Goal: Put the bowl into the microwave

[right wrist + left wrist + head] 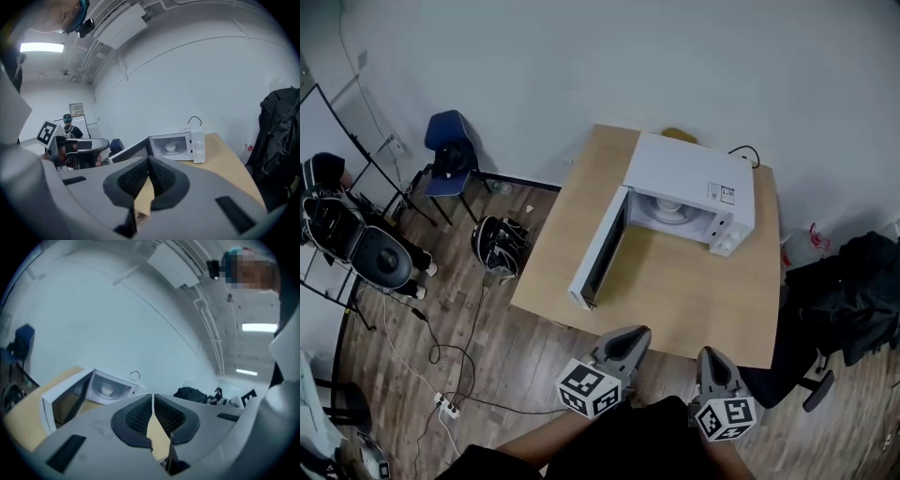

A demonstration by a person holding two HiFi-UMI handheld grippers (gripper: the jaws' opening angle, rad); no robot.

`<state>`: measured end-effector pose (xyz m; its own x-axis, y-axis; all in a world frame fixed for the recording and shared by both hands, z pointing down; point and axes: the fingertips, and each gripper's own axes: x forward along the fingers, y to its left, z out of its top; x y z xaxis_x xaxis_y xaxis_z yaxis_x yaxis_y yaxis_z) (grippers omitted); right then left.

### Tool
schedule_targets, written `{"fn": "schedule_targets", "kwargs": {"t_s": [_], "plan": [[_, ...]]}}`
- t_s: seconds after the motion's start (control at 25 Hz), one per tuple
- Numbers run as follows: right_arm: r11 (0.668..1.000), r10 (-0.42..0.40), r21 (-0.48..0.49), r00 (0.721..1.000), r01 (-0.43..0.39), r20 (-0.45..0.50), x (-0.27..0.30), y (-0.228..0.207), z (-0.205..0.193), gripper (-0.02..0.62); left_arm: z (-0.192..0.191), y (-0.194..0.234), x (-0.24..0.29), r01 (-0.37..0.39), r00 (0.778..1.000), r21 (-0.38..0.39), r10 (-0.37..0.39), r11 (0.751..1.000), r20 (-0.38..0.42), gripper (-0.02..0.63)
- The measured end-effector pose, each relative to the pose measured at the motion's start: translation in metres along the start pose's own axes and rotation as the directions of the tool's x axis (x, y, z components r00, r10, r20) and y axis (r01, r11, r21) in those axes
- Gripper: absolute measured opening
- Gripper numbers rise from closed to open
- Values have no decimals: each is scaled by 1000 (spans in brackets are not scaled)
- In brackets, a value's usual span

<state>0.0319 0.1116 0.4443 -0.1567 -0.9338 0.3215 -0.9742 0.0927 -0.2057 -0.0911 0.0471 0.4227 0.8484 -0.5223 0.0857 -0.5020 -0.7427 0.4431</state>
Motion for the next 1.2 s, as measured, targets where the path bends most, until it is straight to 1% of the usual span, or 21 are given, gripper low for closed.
{"fn": "schedule_targets", "kwargs": {"t_s": [0.04, 0.08, 0.2, 0.24, 0.28, 0.36, 0.44, 0.52, 0.6, 0.72, 0.92, 1.04, 1.2], "plan": [[1000, 21, -14, 1000, -21, 7, -4, 7, 1, 59, 1, -11, -6, -21, 1000, 71, 21, 997, -2, 23], [999, 42, -25, 999, -42, 15, -8, 14, 3, 60, 3, -21, -12, -42, 999, 125, 42, 991, 2, 20], [994, 98, -45, 995, -97, 28, -25, 34, 6, 58, 6, -56, -33, -106, 994, 256, 101, 961, 34, 18], [993, 112, -52, 993, -110, 33, -34, 39, 6, 58, 5, -68, -40, -131, 991, 286, 122, 949, 47, 18], [991, 122, -61, 992, -119, 41, -44, 42, 6, 60, 3, -80, -46, -156, 988, 293, 144, 943, 63, 17], [989, 132, -81, 990, -127, 57, -68, 43, 5, 59, -5, -102, -58, -208, 977, 268, 189, 941, 97, 17], [989, 130, -85, 990, -124, 63, -96, 41, 1, 60, -19, -122, -70, -252, 967, 258, 230, 933, 114, 17], [989, 130, -76, 990, -125, 61, -124, 37, -4, 59, -34, -144, -79, -278, 960, 260, 256, 925, 116, 17], [988, 129, -92, 990, -123, 62, -149, 34, -12, 59, -52, -161, -86, -288, 957, 265, 268, 920, 108, 17], [985, 114, -134, 992, -107, 50, -183, 29, -30, 60, -76, -190, -99, -283, 959, 255, 270, 925, 87, 17], [990, 71, -123, 995, -63, 64, -224, 19, -45, 59, -98, -234, -107, -238, 971, 292, 228, 926, 68, 16], [989, 51, -143, 995, -38, 83, -239, 12, -45, 59, -104, -249, -105, -228, 974, 299, 214, 927, 80, 15], [984, 37, -175, 995, -20, 97, -251, 10, -41, 59, -100, -267, -105, -206, 978, 313, 184, 927, 97, 16]]}}
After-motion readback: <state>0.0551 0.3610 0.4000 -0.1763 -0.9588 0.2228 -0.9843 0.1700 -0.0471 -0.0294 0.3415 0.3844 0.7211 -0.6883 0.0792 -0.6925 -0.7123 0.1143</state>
